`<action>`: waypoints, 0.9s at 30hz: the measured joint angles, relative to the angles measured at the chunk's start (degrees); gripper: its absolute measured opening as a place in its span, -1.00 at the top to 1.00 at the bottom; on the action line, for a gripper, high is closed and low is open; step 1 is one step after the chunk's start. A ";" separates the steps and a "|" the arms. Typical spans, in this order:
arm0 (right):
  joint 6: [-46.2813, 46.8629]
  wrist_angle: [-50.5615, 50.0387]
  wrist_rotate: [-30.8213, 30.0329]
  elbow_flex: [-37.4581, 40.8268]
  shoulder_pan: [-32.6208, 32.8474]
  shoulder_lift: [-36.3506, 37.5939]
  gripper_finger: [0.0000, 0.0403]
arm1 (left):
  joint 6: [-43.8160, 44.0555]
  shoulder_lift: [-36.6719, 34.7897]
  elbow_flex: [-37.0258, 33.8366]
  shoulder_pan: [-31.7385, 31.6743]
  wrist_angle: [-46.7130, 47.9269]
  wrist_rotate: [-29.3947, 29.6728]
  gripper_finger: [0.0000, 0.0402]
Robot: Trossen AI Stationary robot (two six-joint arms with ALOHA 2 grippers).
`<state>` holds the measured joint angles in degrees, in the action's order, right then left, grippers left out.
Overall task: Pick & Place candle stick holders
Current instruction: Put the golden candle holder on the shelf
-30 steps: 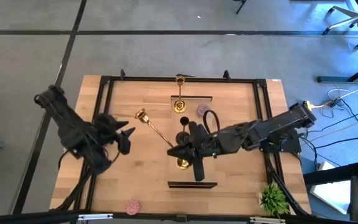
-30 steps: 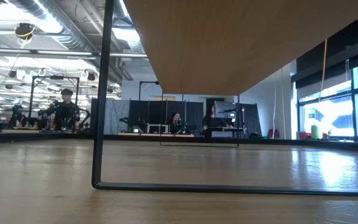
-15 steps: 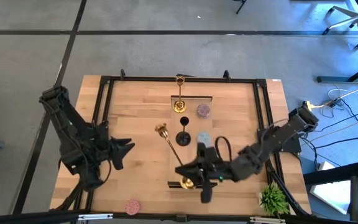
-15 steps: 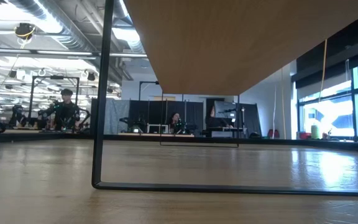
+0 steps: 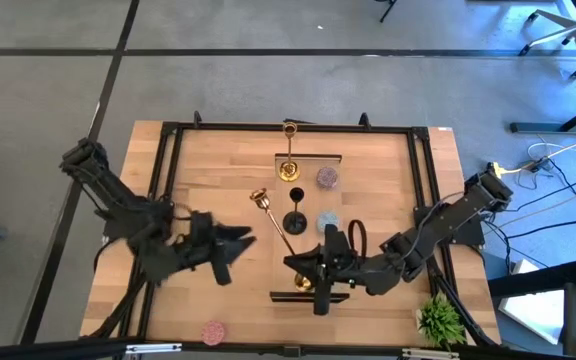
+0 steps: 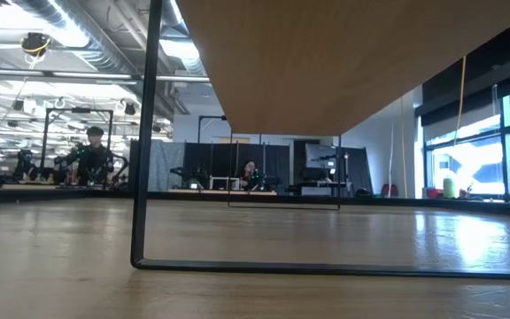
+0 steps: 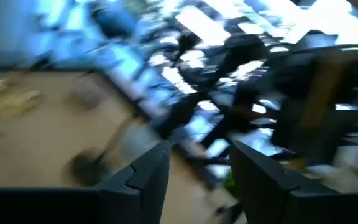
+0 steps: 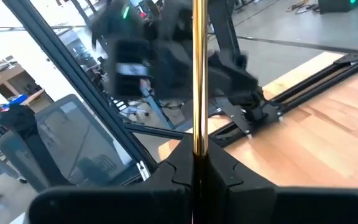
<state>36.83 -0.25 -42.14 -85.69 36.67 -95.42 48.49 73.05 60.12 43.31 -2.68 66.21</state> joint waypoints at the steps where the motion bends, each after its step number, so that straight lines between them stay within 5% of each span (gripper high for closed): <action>1: -0.14 -0.04 0.23 0.00 0.02 0.00 0.95 | -7.86 0.59 0.01 -1.16 -7.79 -3.07 0.20; 6: -0.02 -1.08 0.63 -0.04 0.47 0.00 0.95 | -22.52 3.44 0.04 -4.95 -28.05 -12.08 0.28; 11: -0.45 -0.79 -0.32 -0.04 0.89 0.39 0.95 | -21.41 6.12 0.04 -7.63 -31.36 -23.15 0.32; 27: 0.04 0.48 3.35 -0.04 -0.55 0.35 0.95 | -22.83 8.77 0.04 -12.73 -39.84 -33.41 0.32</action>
<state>36.87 0.23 -38.79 -85.73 36.13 -95.07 25.66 81.82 60.16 30.58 -42.52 32.80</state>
